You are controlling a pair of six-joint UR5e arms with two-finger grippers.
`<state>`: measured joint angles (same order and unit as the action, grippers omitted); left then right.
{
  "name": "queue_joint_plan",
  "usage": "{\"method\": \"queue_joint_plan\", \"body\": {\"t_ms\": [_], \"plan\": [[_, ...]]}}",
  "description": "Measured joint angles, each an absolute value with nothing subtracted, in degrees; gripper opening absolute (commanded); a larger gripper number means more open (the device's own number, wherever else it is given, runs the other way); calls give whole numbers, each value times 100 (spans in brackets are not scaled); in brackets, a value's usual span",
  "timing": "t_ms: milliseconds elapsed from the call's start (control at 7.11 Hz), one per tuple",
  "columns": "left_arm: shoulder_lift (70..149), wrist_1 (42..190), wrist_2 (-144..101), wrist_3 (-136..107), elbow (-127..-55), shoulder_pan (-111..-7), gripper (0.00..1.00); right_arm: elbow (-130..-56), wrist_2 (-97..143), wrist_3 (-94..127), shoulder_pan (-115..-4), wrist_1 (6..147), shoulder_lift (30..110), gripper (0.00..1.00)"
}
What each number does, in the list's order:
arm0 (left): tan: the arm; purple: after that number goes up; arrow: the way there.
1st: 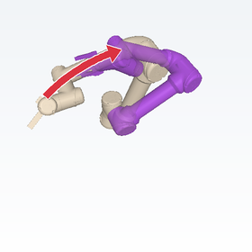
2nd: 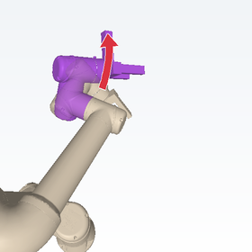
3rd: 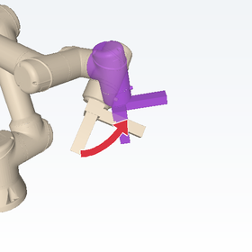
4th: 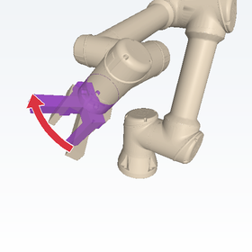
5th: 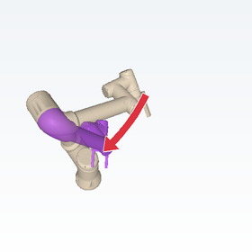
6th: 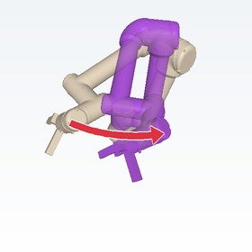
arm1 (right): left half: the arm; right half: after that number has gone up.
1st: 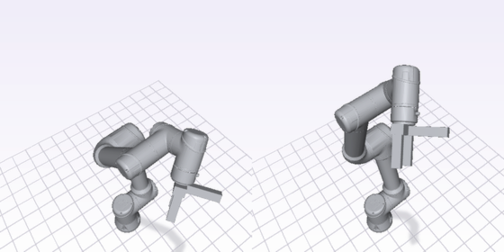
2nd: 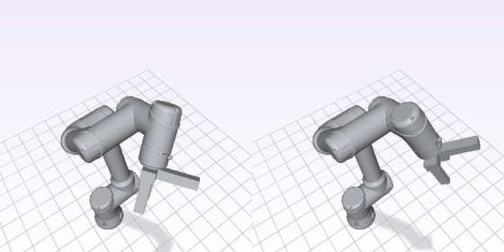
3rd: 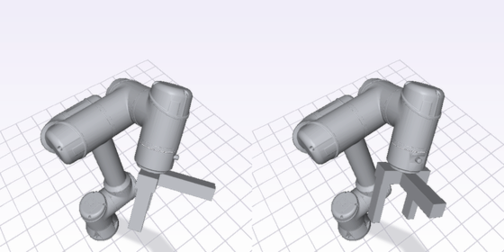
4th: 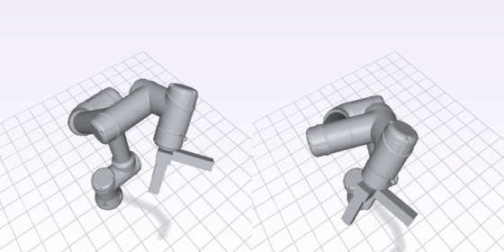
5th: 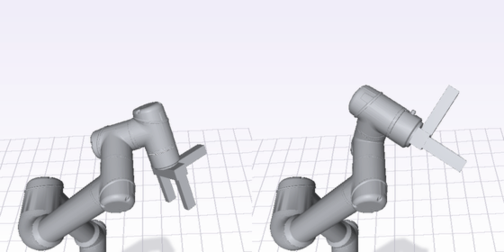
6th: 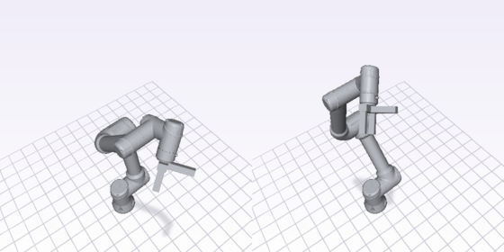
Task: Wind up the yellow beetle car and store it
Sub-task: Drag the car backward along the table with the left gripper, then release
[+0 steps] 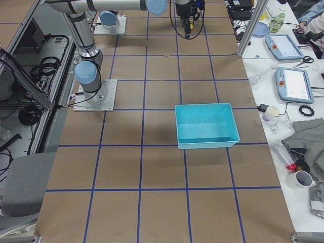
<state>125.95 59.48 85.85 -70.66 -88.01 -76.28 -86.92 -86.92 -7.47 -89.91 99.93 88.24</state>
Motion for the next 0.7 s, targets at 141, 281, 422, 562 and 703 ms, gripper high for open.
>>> {"method": "queue_joint_plan", "body": {"t_ms": [141, 281, 422, 562, 703], "plan": [[12599, 5936, 8595, -6897, -8797, -7490, 0, -8692, -8692, -749, -8991, 9995, 8824, 100], [12602, 5929, 8603, -6744, -8791, -7350, 0, -8692, -8692, -751, -8991, 9999, 8824, 100], [12608, 5924, 8658, -6588, -8789, -7210, 0, -8692, -8692, -749, -8991, 9999, 8824, 100], [12606, 5925, 8762, -6463, -8791, -7081, 57, -8692, -8692, -748, -8991, 9996, 8824, 100], [12598, 5927, 8836, -6401, -8794, -6996, 100, -8692, -8692, -749, -8991, 9994, 8824, 100]]}}
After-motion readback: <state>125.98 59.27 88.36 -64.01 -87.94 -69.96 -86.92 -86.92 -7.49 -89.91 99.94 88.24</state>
